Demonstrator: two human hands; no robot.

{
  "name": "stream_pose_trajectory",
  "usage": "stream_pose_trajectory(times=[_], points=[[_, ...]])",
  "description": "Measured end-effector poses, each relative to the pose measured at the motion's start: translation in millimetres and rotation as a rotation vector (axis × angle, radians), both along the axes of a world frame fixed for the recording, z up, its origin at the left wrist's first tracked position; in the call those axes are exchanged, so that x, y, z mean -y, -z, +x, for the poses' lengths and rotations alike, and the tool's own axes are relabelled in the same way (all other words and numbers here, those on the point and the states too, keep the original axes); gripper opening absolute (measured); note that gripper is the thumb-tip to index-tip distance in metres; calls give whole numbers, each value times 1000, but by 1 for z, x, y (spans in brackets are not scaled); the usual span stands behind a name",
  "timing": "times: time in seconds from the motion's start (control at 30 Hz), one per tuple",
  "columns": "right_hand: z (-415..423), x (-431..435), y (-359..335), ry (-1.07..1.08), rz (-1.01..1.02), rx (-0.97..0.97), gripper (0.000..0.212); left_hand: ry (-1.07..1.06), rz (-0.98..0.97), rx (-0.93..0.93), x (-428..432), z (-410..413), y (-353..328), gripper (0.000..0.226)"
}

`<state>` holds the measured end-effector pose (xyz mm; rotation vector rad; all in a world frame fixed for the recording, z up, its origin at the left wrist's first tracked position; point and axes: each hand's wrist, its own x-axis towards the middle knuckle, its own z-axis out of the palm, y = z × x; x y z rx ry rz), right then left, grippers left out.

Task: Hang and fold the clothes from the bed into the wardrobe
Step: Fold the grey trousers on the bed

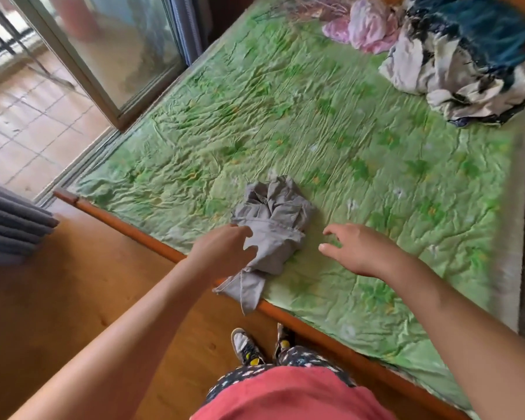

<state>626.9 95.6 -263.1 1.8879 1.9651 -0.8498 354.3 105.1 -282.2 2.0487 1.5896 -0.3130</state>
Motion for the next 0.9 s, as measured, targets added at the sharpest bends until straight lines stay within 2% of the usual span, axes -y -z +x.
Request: stream_pose_trajectory(times=[0.2, 0.43, 0.57, 0.7, 0.9], points=[[14, -30, 45, 89, -71, -18, 52, 68, -56, -17, -51, 16, 36, 48], [15, -115, 119, 160, -125, -72, 47, 85, -68, -117, -133, 24, 89, 42], [9, -160, 169, 212, -163, -69, 44, 98, -119, -146, -185, 26, 136, 45], [1, -203, 231, 239, -175, -78, 29, 101, -140, -178, -244, 25, 203, 49], [-9, -263, 337, 322, -119, -30, 51, 123, -129, -201, -333, 24, 312, 63]])
